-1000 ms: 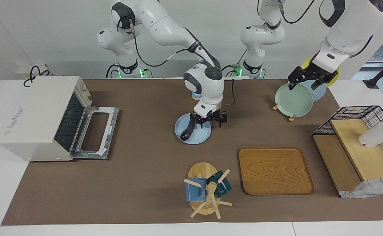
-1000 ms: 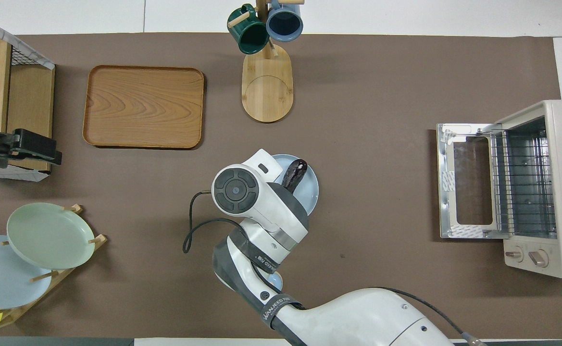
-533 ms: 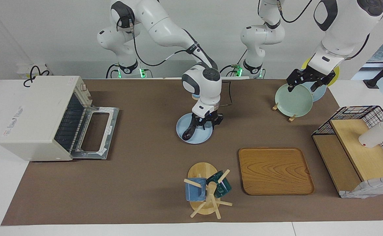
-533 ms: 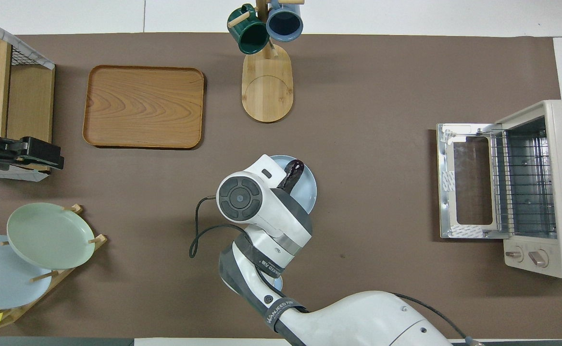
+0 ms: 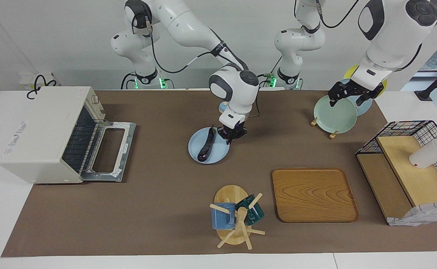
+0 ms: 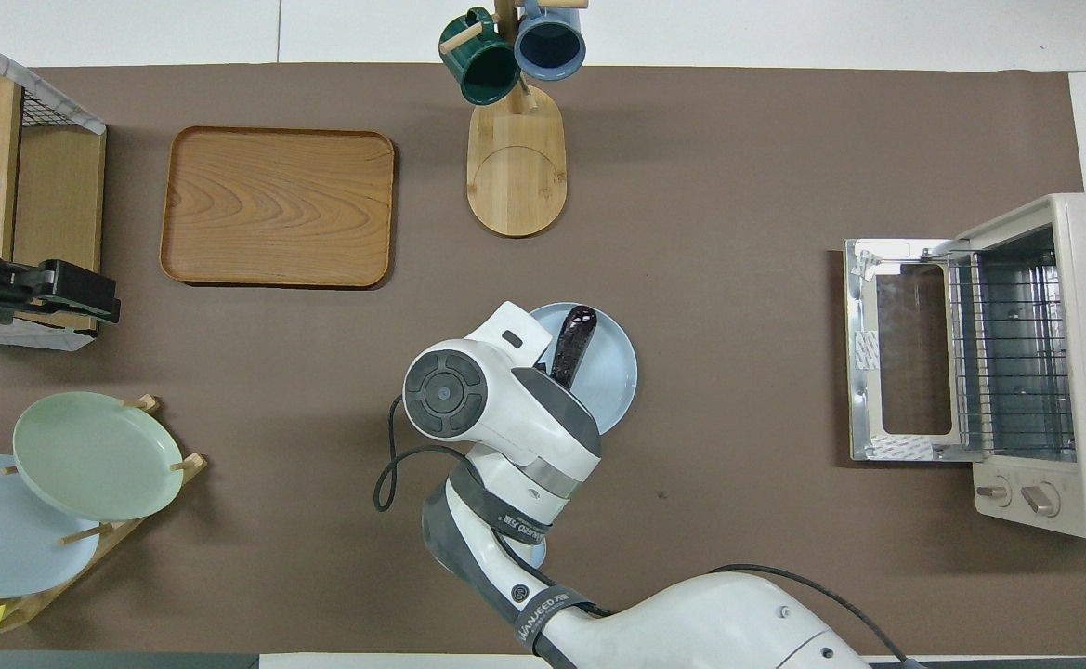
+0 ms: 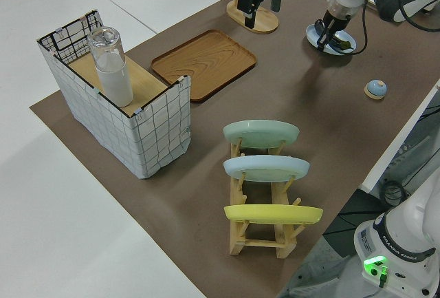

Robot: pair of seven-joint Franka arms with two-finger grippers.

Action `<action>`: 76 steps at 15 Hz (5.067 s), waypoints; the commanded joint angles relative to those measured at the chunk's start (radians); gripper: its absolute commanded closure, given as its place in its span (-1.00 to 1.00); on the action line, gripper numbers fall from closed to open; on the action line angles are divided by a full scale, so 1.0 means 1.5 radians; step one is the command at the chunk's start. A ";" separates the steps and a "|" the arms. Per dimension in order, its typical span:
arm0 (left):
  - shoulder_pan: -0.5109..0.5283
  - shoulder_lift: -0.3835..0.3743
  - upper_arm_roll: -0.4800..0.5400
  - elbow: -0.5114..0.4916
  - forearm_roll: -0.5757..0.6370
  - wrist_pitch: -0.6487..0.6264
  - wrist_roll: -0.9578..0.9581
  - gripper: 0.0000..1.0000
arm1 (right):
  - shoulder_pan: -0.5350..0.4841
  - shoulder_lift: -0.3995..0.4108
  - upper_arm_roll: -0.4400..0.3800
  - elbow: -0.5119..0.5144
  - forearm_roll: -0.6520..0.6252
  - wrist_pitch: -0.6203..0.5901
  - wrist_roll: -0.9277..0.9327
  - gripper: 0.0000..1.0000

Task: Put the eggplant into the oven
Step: 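Carry the eggplant with the right gripper to the open oven, then push the eggplant into the oven with the right gripper and release, then pull the right gripper back out of the oven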

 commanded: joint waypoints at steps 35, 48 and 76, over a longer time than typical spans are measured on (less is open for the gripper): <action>0.031 -0.018 -0.016 0.010 -0.026 -0.027 -0.013 -1.00 | -0.483 -0.365 0.000 -0.314 0.019 -0.081 -0.666 0.14; 0.031 -0.025 -0.013 0.005 -0.026 -0.018 -0.010 -1.00 | -0.427 -0.215 0.000 -0.364 0.066 0.151 -0.443 1.00; 0.031 -0.025 -0.013 0.005 -0.026 -0.018 -0.009 -1.00 | -0.541 -0.330 -0.004 -0.156 -0.051 -0.201 -0.619 1.00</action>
